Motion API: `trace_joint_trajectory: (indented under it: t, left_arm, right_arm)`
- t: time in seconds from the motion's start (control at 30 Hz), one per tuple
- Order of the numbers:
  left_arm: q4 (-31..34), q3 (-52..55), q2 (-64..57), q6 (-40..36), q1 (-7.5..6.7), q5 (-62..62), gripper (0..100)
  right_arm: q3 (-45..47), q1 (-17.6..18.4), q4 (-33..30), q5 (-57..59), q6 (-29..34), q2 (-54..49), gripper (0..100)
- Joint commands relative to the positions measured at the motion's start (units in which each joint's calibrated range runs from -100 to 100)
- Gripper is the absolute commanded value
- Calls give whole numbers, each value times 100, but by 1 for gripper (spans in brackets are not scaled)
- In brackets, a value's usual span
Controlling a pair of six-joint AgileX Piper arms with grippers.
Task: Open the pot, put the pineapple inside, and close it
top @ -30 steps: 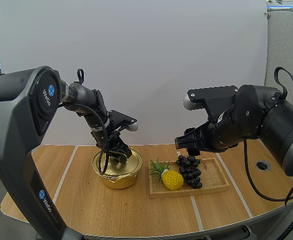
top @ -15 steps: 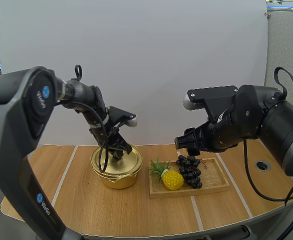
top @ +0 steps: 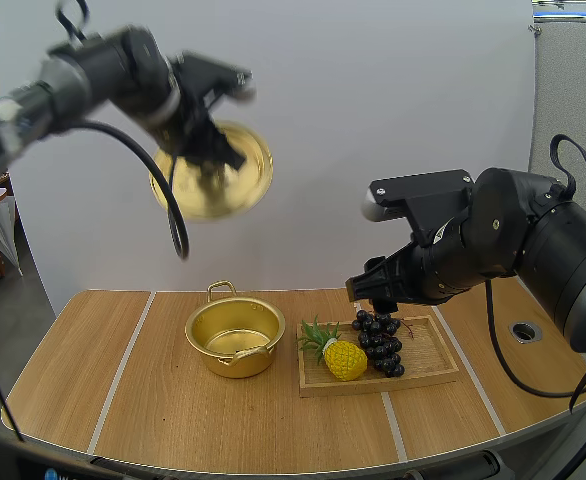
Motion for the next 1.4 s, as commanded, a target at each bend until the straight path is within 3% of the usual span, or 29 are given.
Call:
trace_joint_trajectory:
  t: [0.0, 0.23, 0.57, 0.87, 1.37]
  left_arm:
    - [172, -697, -230, -287, -15, 44, 0]
    - [334, -1931, -260, -492, -15, -109, 0]
    - [886, -3120, -260, -492, -15, -1025, 0]
    - [886, -3446, -277, -492, -15, -1708, 0]
    - [886, -3447, -277, -492, -15, -1742, 0]
  right_arm:
    - [-38, -13, 526, 344, -663, -8, 100]
    - [-38, -13, 843, 1322, -1187, 765, 100]
    - [-272, -13, 870, 1427, -1478, 2349, 100]
    - [-1158, -13, 859, 1470, -1602, 2985, 100]
    - [-1290, -13, 820, 1121, -2024, 4070, 100]
